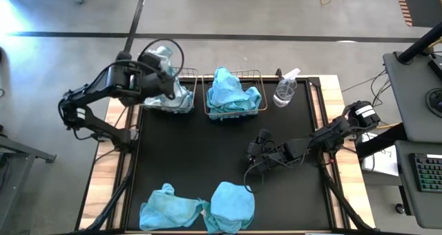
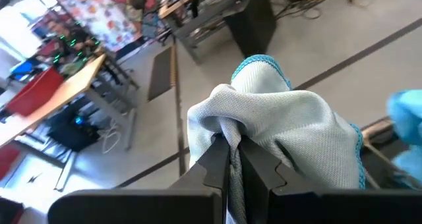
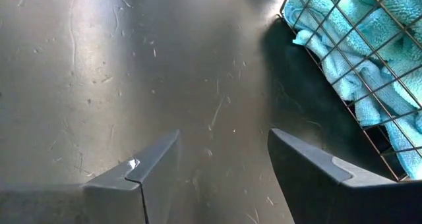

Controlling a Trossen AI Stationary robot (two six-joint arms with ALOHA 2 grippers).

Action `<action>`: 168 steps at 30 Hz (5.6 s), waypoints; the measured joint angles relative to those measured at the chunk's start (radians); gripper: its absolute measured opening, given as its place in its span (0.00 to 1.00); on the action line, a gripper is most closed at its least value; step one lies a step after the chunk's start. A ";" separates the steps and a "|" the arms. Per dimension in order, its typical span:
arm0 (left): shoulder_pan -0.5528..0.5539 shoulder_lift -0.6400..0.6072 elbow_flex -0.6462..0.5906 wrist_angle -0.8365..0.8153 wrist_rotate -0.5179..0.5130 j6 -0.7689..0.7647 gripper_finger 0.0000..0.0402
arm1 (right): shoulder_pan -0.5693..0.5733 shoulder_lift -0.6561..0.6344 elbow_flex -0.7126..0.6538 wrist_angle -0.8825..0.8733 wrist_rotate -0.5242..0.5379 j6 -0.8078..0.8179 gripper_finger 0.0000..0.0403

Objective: Sort microfiber towel by color & place in baskets
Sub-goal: Put the light-blue microfiber towel into the left wire basket, then put the blue microfiber towel into the right wire basket

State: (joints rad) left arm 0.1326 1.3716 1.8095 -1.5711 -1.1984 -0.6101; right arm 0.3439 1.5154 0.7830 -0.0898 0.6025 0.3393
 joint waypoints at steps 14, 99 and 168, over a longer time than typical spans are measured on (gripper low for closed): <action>0.146 0.000 0.000 0.000 0.181 0.053 0.02 | 0.000 0.000 0.000 0.002 -0.001 0.008 0.56; -0.316 -0.023 -0.417 0.266 1.024 -0.131 0.33 | 0.002 0.000 0.000 -0.009 -0.037 0.129 0.56; -0.820 -0.023 -0.812 0.830 0.702 -0.419 0.32 | 0.300 0.498 0.936 -0.731 -0.498 0.480 0.56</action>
State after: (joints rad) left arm -0.6872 1.3491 0.9977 -0.7410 -0.4961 -1.0294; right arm 0.6437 2.0132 1.7191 -0.8204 0.1047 0.8188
